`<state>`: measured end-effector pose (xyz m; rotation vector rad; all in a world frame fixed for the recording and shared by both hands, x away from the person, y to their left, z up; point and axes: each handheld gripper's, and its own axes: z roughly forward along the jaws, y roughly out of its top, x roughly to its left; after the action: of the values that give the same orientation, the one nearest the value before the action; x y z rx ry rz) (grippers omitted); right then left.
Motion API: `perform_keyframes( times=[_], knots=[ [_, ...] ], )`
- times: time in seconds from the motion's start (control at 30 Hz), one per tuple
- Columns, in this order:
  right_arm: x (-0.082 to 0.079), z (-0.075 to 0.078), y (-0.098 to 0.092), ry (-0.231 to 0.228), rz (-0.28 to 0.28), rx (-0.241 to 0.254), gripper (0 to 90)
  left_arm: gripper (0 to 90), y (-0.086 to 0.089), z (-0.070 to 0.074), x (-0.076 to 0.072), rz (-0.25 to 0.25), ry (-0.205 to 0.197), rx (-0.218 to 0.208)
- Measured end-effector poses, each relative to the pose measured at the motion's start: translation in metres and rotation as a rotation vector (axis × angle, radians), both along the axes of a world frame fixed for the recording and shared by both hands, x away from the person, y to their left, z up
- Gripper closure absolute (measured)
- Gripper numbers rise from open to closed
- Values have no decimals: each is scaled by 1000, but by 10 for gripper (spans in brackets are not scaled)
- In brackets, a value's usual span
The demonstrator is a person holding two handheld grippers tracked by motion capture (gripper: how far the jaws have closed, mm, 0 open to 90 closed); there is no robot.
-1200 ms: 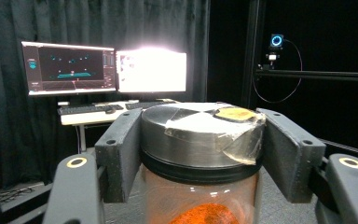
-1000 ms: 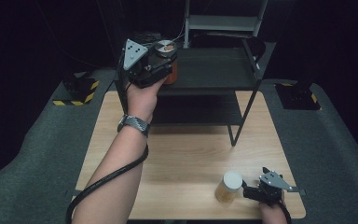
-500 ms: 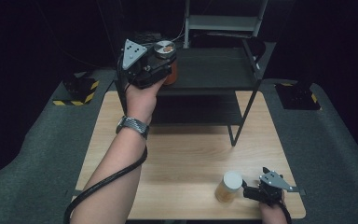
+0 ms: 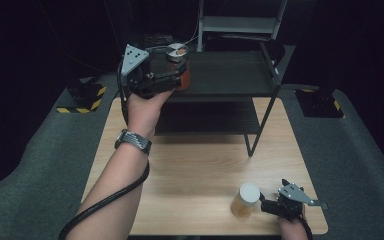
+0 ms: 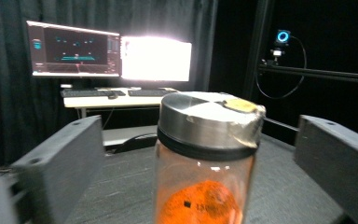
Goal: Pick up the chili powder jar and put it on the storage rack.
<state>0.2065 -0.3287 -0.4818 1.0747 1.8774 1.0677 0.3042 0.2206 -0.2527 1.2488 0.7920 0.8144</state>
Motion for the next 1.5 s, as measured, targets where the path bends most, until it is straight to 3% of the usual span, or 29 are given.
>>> perform_keyframes(
  times=[0.23,0.7,1.07,1.23,1.5],
  knots=[
    [0,0,0,1,0,-1,7,4,7,-3,-9,-37,20,5],
    [0,0,0,-3,1,-6,7,4,20,-19,-36,-52,25,63],
    [-1,0,2,-7,3,-16,6,4,28,-50,-53,-57,46,79],
    [-1,-1,2,-9,2,-18,7,4,27,-60,-61,-53,53,121],
    [-1,0,3,-9,4,-22,7,4,30,-84,-69,-60,81,128]
  ],
)
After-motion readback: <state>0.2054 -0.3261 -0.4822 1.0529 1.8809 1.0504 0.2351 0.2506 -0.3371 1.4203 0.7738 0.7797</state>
